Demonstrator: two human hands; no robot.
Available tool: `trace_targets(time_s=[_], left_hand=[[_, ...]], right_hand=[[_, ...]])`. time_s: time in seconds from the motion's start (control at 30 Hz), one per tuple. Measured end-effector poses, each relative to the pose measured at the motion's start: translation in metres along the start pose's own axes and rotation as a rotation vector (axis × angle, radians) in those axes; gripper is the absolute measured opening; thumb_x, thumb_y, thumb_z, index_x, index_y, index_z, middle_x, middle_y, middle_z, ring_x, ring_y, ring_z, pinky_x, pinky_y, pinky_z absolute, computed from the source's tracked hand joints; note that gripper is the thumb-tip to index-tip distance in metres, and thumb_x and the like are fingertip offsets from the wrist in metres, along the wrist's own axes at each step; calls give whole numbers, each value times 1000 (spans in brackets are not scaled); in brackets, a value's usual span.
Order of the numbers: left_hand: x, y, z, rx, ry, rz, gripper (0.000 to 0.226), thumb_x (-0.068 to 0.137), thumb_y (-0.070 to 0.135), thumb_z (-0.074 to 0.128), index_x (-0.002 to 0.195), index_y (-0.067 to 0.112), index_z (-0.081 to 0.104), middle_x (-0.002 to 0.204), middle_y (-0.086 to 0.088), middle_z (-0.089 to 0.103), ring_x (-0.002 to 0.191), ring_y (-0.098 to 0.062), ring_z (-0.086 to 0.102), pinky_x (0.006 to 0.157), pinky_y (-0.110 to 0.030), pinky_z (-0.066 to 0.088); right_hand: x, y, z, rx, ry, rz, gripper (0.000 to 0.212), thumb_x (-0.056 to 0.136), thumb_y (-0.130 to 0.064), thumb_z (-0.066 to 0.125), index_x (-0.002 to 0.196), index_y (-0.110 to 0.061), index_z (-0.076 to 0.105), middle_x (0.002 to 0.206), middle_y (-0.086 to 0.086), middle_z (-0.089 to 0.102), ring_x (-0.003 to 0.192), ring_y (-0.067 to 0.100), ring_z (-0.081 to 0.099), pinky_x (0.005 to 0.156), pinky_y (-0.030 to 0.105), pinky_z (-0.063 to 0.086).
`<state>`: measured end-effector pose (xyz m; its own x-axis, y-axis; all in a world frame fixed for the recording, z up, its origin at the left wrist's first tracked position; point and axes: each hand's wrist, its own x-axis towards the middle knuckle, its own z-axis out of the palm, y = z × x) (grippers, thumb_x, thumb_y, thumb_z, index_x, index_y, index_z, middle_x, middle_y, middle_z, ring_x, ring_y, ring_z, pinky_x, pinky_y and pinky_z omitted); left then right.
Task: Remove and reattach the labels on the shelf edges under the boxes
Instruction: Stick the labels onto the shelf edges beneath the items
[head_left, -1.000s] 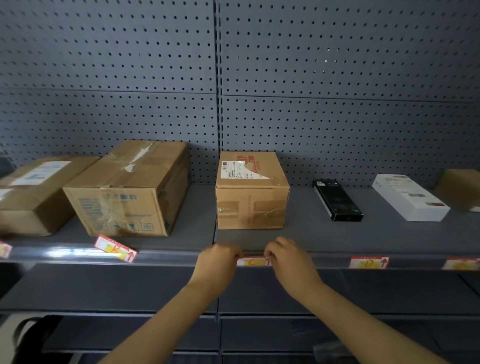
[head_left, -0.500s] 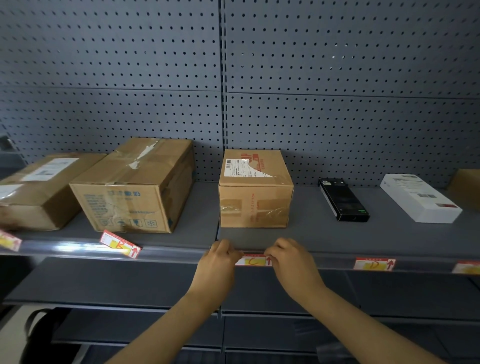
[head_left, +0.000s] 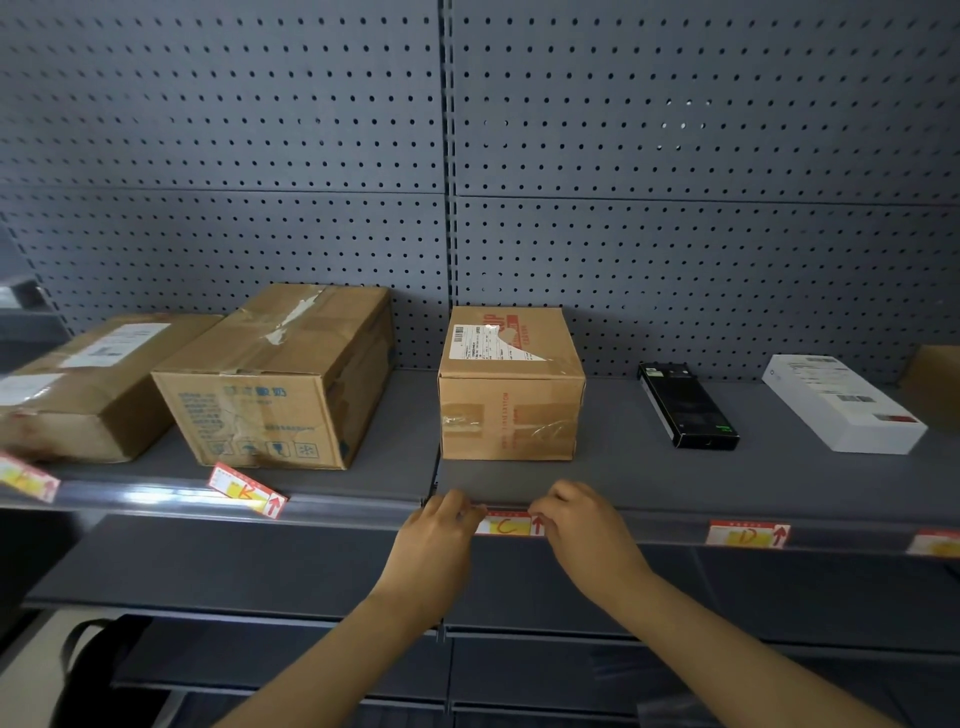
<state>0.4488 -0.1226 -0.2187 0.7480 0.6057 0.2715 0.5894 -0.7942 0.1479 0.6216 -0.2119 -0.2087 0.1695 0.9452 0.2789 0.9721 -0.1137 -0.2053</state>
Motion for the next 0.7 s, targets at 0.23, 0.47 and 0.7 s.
trace_targets(time_s=[0.23,0.47,0.7], left_hand=[[-5,-5,-16,-57,55,-42,41,88,5,50,127,17,54,124,-3,56,106,-26,60,78,-33,49],[-8,-50,-50,-38,12,-176,40,91,18,54,131,20,52,128,-3,57,116,-25,54,95,-36,47],[-23,-117,-79,66,-39,-202,40,89,26,56,130,24,52,126,-2,58,115,-24,55,96,-34,43]], right_hand=[[0,8,-13,346,308,235,36,89,-6,56,123,-19,59,113,-3,60,98,7,52,80,18,42],[18,20,-36,411,282,327,32,89,0,53,116,-12,64,112,5,66,92,8,55,81,19,42],[37,-64,-8,378,180,105,26,90,-6,53,108,-20,66,113,-3,63,111,15,53,92,31,47]])
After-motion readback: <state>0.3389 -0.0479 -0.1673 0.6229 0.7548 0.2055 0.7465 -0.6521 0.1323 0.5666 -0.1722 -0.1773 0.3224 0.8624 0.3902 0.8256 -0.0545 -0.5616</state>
